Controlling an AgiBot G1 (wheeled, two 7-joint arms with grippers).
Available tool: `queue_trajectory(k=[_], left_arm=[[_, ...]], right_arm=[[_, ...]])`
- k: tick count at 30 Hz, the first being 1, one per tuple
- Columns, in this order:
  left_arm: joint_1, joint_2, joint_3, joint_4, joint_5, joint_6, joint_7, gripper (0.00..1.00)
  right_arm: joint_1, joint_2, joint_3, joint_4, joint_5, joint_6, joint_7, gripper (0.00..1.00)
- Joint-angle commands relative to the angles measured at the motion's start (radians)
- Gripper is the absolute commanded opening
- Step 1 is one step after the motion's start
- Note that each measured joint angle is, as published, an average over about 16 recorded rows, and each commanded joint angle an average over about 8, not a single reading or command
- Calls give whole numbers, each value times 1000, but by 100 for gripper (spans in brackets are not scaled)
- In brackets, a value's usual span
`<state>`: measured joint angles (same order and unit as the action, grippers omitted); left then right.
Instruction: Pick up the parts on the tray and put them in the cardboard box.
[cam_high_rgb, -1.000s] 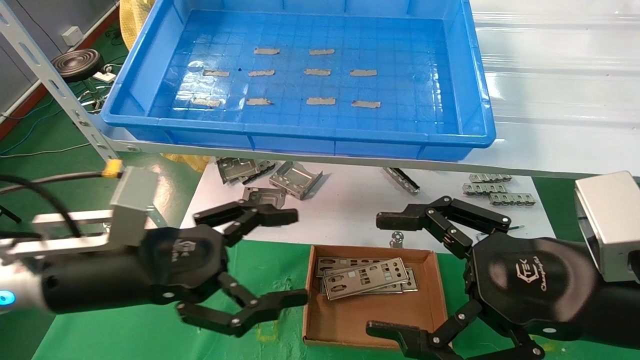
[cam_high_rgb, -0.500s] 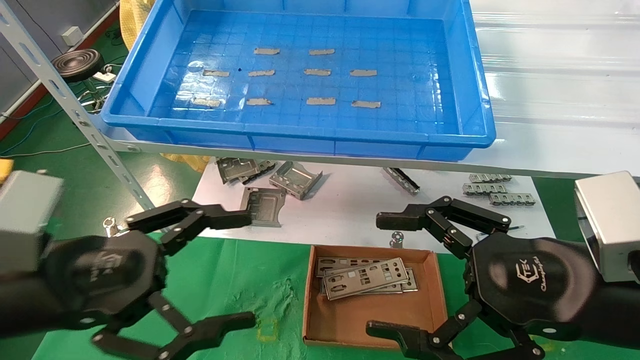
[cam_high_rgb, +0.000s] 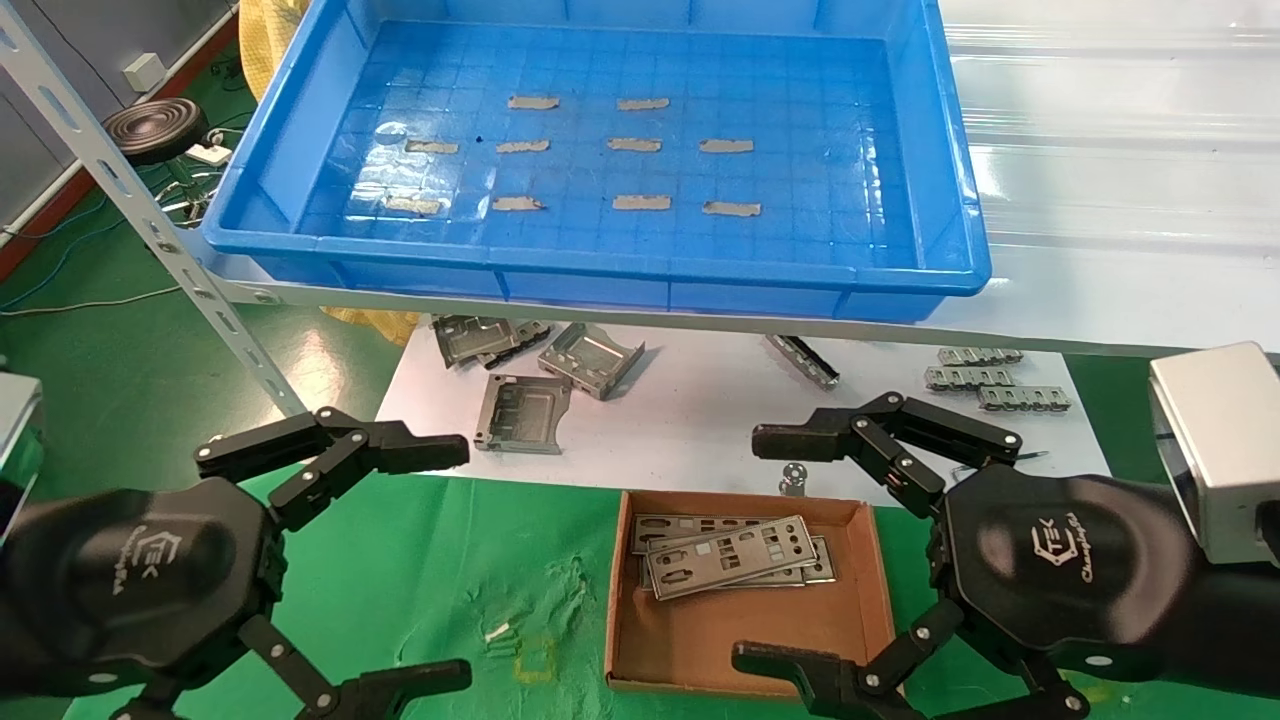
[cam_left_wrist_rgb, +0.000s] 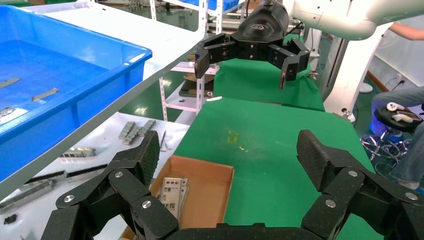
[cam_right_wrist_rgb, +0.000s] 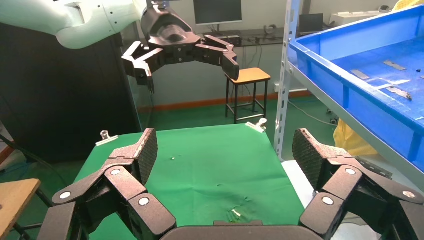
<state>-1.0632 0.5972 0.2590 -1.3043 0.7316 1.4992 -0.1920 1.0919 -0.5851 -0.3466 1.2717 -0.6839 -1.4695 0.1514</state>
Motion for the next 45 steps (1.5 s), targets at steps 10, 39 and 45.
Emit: queue_trajectory(k=[10,39,45], left_arm=[[-8,10,15,14,0,-2,3,100],[-12,16,23,23,0,-4,6,100],[-13,16,23,23,-1,-4,6,100]], right_arm=[[0,0,0,0,0,0,0,100],[0,0,0,0,0,0,0,100],[0,0,0,0,0,0,0,100]])
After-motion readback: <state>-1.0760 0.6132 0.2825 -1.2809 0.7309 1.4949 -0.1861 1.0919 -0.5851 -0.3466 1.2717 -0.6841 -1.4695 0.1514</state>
